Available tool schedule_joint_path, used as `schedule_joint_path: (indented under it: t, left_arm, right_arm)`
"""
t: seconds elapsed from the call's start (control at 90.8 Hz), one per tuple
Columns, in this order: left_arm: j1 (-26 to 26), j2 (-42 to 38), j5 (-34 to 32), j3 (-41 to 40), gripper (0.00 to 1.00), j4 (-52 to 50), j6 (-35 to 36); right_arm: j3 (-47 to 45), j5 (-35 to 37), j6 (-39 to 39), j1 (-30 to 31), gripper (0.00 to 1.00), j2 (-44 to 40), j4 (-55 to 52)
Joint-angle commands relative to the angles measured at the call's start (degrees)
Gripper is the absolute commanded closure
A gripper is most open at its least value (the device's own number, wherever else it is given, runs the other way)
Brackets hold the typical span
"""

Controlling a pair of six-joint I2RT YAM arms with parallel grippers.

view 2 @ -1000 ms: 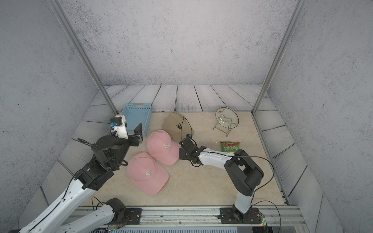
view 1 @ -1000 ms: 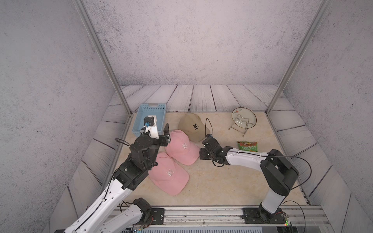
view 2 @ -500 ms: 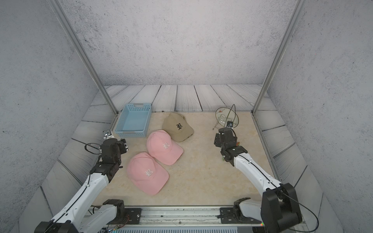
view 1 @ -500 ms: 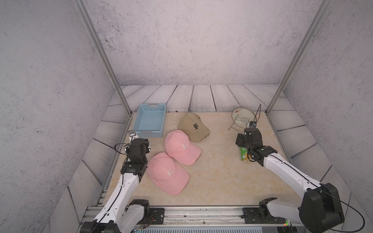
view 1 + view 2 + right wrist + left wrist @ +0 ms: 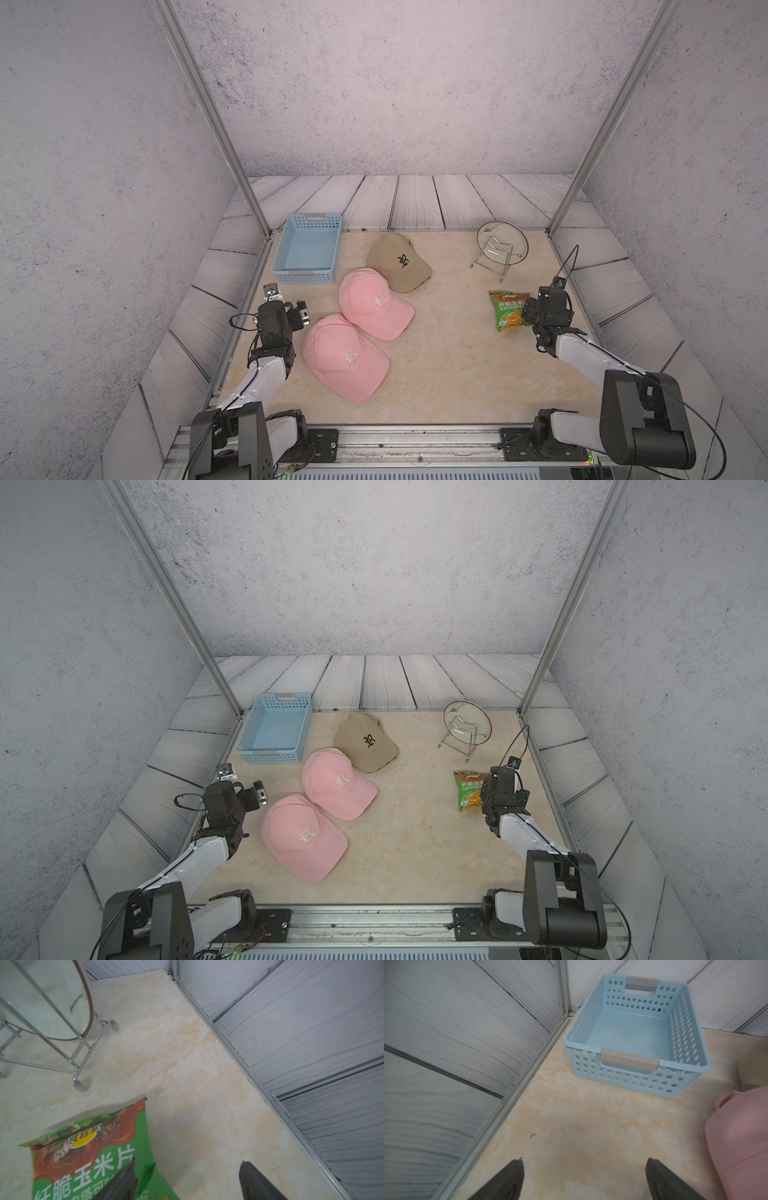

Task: Turn the baseball cap inside out
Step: Reset both arms

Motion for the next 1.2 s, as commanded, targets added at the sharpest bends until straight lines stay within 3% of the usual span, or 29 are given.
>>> schedule_joint_path:
  t: [0.0, 0.154, 0.242, 0.341, 0.429, 0.495, 0.572, 0.727, 0.837, 1.189]
  left_arm:
    - [0.74, 3.15, 7.88, 0.14, 0.02, 9.47, 0.94]
    - [1.3, 9.57, 11.57, -1.64, 0.02, 21.58, -1.17]
    - [1.27, 13.67, 14.25, -1.33, 0.02, 26.11, -1.52]
    - [1.02, 17.15, 17.48, -1.86, 0.02, 30.57, 0.26]
    - [-0.44, 19.25, 15.62, -1.65, 0.02, 31.17, 1.74]
    - [-1.14, 22.74, 15.04, -0.36, 0.02, 33.36, 1.99]
    - [-1.57, 21.45, 14.56, 0.55, 0.02, 30.44, 2.43]
    - [-3.81, 20.79, 8.45, 3.81, 0.02, 22.57, 2.9]
    - [-3.92, 20.9, 8.13, 3.79, 0.02, 22.48, 3.0]
    - [-4.01, 20.76, 6.04, 2.74, 0.02, 24.21, 2.06]
  right_arm:
    - [-1.73, -4.79, -3.82, -0.33, 0.16, 1.02, 13.23]
    - [-5.16, -9.91, -4.73, -0.65, 0.02, 2.28, 23.99]
    - [-5.21, -14.72, -4.63, -0.73, 0.0, 3.02, 25.24]
    - [-9.82, -18.15, -5.66, -0.64, 0.0, 9.14, 40.99]
    - [-12.37, -18.23, -5.64, -0.65, 0.0, 16.32, 54.68]
    - [-12.07, -17.13, -5.32, -0.66, 0.0, 13.5, 48.64]
    - [-10.38, -16.92, -5.28, -0.58, 0.0, 11.17, 42.14]
    - [-12.21, -17.71, -5.85, -0.57, 0.0, 15.81, 53.34]
    - [-11.58, -17.41, -5.78, -0.47, 0.0, 14.05, 49.1]
    - [-11.65, -17.83, -5.96, -0.53, 0.0, 15.11, 50.97]
